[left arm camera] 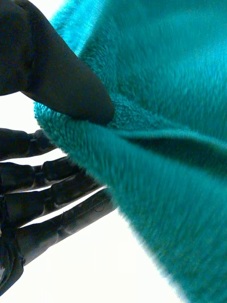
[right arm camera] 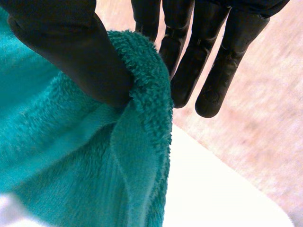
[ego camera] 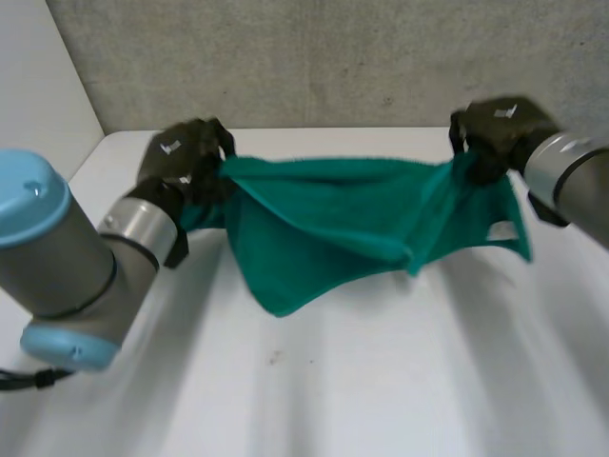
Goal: Fold the towel.
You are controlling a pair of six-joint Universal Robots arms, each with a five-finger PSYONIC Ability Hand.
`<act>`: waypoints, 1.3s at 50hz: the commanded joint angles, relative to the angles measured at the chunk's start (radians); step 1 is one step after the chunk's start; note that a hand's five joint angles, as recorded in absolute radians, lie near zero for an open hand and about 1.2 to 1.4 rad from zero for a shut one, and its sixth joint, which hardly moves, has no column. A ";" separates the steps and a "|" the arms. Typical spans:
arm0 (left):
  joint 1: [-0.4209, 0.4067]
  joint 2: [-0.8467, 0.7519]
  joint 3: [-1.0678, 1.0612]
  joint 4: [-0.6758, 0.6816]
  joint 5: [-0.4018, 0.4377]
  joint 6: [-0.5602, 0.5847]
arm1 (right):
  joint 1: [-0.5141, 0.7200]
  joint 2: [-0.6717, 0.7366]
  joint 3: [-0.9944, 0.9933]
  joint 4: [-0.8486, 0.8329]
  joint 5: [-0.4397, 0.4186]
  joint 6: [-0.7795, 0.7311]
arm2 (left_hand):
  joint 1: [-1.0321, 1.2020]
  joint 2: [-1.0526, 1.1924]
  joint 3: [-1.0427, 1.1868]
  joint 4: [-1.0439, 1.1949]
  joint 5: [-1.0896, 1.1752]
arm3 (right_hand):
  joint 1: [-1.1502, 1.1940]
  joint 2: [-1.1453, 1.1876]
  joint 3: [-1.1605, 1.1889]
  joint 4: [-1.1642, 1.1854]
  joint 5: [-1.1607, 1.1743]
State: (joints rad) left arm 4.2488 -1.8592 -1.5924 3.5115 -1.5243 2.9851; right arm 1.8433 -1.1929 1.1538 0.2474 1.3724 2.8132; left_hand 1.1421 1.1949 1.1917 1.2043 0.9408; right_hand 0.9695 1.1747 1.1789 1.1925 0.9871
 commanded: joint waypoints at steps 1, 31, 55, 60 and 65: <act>-0.112 -0.066 -0.100 -0.014 -0.074 0.037 | 0.010 0.211 -0.051 0.013 0.013 -0.012 | 0.254 0.201 0.205 0.192 0.281 | 0.427 0.222 0.217 0.204 0.235; -0.003 0.115 -0.202 -0.282 -0.123 0.146 | 0.048 -0.256 0.412 -0.079 -0.047 -0.102 | -0.917 -0.970 -0.966 -0.979 -0.890 | -0.433 -0.638 -0.642 -0.656 -0.625; 0.069 0.175 -0.350 -0.329 -0.126 0.138 | 0.105 0.012 0.646 -0.434 -0.157 -0.333 | -0.905 -0.958 -0.955 -0.967 -0.878 | -0.268 -0.473 -0.477 -0.491 -0.460; 0.068 0.170 -0.350 -0.330 -0.126 0.138 | 0.106 0.116 0.580 -0.454 -0.150 -0.337 | -0.908 -0.961 -0.958 -0.970 -0.881 | -0.262 -0.467 -0.472 -0.485 -0.454; 0.068 0.169 -0.351 -0.329 -0.126 0.138 | 0.106 0.167 0.540 -0.461 -0.147 -0.336 | -0.911 -0.964 -0.961 -0.973 -0.884 | -0.180 -0.386 -0.390 -0.403 -0.372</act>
State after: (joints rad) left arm 4.3171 -1.6881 -1.9424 3.1818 -1.6507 3.1231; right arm 1.9492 -1.1151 1.7614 -0.2066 1.2207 2.4762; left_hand 0.2599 0.2427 0.2539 0.2475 0.0674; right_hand 0.5150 0.6036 0.6109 0.6123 0.4140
